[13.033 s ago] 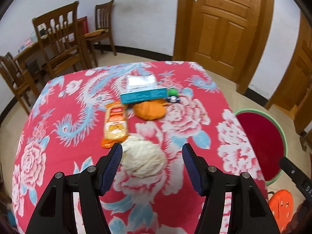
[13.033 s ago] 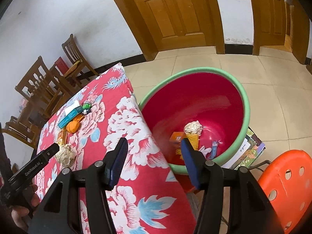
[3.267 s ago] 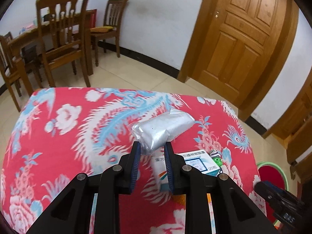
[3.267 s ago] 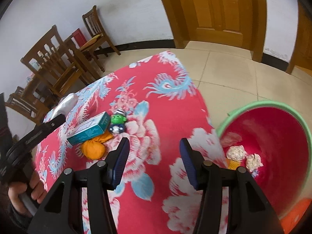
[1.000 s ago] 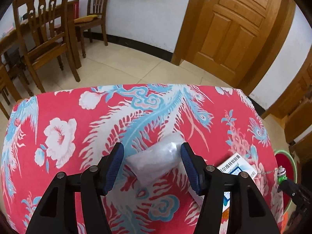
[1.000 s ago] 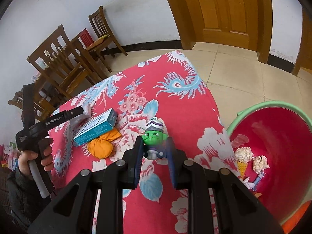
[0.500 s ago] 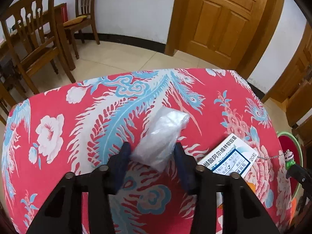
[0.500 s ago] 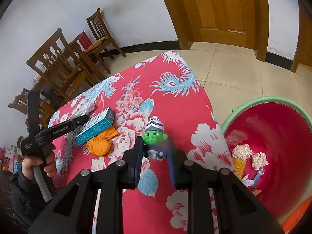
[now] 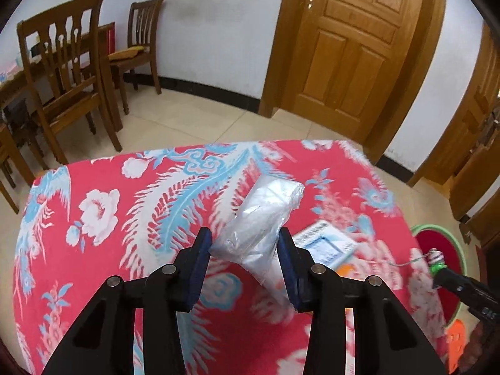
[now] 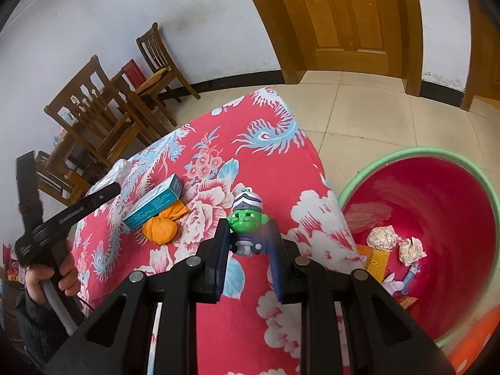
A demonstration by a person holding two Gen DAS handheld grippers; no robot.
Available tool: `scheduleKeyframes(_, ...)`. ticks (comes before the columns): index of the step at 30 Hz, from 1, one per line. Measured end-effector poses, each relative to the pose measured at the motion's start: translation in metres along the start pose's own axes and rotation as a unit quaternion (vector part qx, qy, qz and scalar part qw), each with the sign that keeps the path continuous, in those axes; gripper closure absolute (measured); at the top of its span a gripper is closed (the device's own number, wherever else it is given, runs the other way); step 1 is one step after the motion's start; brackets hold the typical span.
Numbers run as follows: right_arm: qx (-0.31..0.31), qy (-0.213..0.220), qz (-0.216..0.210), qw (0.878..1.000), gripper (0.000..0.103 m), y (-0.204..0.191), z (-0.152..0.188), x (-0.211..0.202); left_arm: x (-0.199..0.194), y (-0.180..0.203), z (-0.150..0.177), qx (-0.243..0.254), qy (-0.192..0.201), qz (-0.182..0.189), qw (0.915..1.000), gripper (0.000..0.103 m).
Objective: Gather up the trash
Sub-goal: 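Lift the plastic packet with the left gripper while the right gripper holds the toy figure, then carry the packet and toy figure over the red bucket and open both grippers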
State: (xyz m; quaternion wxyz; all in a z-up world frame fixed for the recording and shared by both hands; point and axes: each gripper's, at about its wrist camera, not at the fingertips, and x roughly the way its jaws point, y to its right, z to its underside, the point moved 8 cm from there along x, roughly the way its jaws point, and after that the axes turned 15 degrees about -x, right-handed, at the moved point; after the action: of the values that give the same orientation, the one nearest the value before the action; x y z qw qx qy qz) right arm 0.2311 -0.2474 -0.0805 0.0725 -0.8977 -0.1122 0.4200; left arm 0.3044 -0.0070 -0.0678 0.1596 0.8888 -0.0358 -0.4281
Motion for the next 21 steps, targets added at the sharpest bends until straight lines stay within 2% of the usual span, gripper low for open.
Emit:
scheduleKeyframes(8,0.018,0.018,0.01,1.0,0.078,0.014,0.012,-0.032,-0.039,0.04,0.026,0.005,0.01,0.04,0.9991,0.06)
scheduleKeyframes(21,0.068,0.037,0.041,0.996,0.077,0.068,0.042,-0.078,-0.065,0.118,0.076,0.028,-0.007,0.096,0.9949,0.06)
